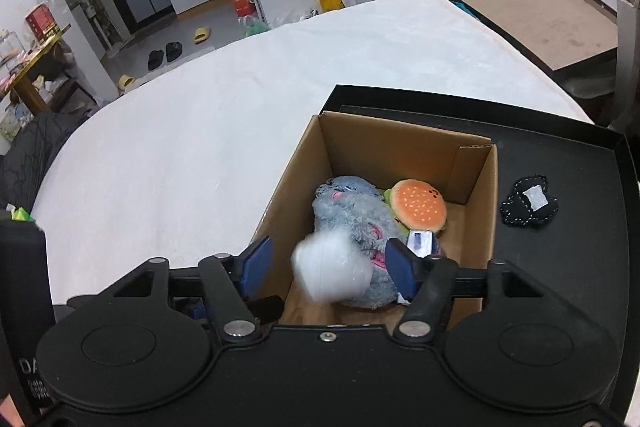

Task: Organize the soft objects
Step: 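Move the right gripper to the black-and-white plush and grasp it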

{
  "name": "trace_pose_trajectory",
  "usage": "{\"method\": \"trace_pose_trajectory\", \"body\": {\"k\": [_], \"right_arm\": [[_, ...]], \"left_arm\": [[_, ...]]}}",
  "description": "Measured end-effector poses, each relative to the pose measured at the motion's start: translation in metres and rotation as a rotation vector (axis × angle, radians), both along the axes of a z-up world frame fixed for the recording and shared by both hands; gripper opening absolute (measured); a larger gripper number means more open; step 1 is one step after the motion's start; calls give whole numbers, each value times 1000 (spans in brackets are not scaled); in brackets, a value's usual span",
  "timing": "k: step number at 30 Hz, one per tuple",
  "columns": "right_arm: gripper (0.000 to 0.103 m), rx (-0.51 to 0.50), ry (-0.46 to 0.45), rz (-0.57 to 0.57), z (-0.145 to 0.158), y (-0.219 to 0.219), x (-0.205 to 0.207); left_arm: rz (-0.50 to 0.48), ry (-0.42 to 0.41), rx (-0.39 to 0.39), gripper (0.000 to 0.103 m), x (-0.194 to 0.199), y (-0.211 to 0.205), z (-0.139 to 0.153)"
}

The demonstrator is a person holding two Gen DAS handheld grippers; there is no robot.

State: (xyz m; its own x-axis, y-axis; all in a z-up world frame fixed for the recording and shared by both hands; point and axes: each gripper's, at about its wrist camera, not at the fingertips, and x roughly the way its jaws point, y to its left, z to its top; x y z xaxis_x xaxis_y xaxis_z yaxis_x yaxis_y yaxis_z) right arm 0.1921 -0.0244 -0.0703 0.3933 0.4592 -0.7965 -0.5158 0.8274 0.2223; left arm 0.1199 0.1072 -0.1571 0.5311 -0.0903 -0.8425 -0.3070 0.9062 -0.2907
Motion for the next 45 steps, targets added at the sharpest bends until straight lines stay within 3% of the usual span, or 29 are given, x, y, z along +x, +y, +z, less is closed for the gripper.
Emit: {"method": "trace_pose_trajectory", "body": {"k": [9, 21, 35, 45], "right_arm": [[71, -20, -36, -62, 9, -30, -4], [71, -29, -70, -127, 10, -76, 6], [70, -32, -61, -173, -13, -113, 37], [61, -45, -45, -155, -45, -119, 79]], "left_arm": [[5, -6, 18, 22, -1, -3, 5], [9, -15, 99, 27, -2, -13, 16], [10, -3, 165, 53, 10, -27, 20], [26, 17, 204, 57, 23, -33, 20]]}}
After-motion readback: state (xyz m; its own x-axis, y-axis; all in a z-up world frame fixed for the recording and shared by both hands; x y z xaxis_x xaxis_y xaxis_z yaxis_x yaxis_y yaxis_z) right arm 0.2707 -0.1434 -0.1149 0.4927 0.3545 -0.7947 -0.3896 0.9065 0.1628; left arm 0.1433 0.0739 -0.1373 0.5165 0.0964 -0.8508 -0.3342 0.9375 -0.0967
